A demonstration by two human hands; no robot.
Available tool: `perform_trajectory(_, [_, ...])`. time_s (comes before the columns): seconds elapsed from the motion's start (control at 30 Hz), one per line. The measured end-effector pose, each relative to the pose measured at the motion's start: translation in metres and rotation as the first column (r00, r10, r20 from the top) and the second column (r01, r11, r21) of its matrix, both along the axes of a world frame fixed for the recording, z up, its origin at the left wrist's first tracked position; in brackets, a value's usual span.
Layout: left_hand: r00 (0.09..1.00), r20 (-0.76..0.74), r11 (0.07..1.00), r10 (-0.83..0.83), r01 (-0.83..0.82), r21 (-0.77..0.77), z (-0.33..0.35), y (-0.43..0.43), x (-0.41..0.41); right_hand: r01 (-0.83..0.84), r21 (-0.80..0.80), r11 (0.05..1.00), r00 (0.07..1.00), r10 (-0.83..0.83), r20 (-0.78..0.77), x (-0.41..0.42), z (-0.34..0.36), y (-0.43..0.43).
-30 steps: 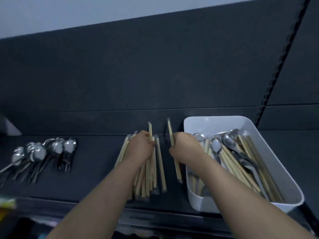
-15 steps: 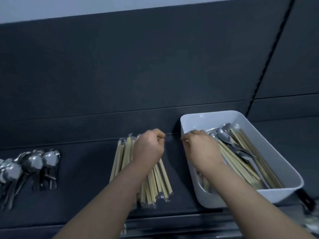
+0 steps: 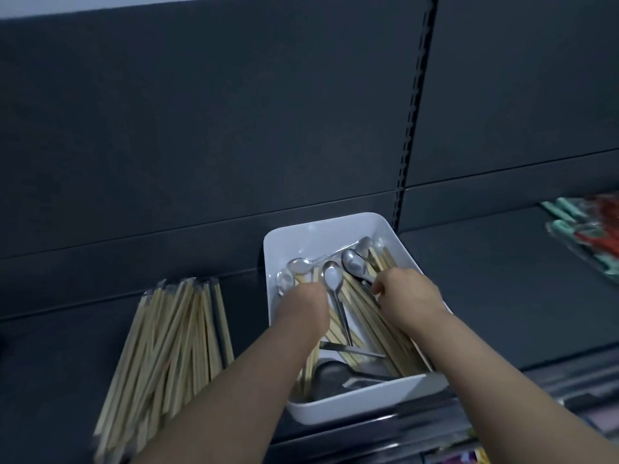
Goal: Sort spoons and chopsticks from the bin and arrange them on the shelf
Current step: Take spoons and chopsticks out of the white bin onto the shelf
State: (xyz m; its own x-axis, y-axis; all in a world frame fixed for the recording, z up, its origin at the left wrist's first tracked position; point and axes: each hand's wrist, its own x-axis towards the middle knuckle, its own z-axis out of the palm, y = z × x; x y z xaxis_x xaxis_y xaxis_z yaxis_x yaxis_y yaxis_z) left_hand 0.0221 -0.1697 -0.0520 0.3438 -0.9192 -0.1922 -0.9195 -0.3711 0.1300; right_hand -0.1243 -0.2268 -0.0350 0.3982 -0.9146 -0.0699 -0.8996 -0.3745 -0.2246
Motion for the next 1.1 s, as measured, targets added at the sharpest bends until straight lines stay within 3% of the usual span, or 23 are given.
perform_trajectory(0.1, [0.988, -0.096, 0.993, 0.122, -0.12, 0.022, -0.006, -0.007, 0.003, -0.029, 0.028, 0.999, 0.999, 0.028, 0.016, 0.002, -0.001, -0.007])
perform_trajectory(0.3, [0.934, -0.256, 0.947, 0.25, -0.291, -0.135, 0.001, -0.012, 0.013, -0.076, 0.053, 0.996, 0.987, 0.083, -0.137, 0.011, -0.004, -0.003])
perform_trajectory(0.47, [0.953, -0.182, 0.961, 0.243, -0.262, -0.089, 0.0, -0.013, 0.007, -0.092, 0.086, 0.992, 0.972, 0.108, -0.207, 0.012, -0.006, 0.0])
perform_trajectory(0.77, [0.976, -0.03, 0.977, 0.214, -0.215, -0.005, 0.001, -0.01, -0.007, -0.077, 0.088, 0.993, 0.975, 0.093, -0.199, 0.009, -0.005, 0.004])
perform_trajectory(0.9, [0.972, -0.108, 0.976, 0.21, -0.215, -0.039, -0.001, -0.006, -0.004, -0.088, 0.108, 0.99, 0.98, 0.106, -0.169, 0.009, -0.009, 0.004])
perform_trajectory(1.1, [0.918, -0.319, 0.894, 0.235, -0.333, -0.299, 0.017, -0.011, 0.006, 0.018, 0.019, 1.0, 0.999, -0.018, 0.037, 0.007, -0.004, -0.002])
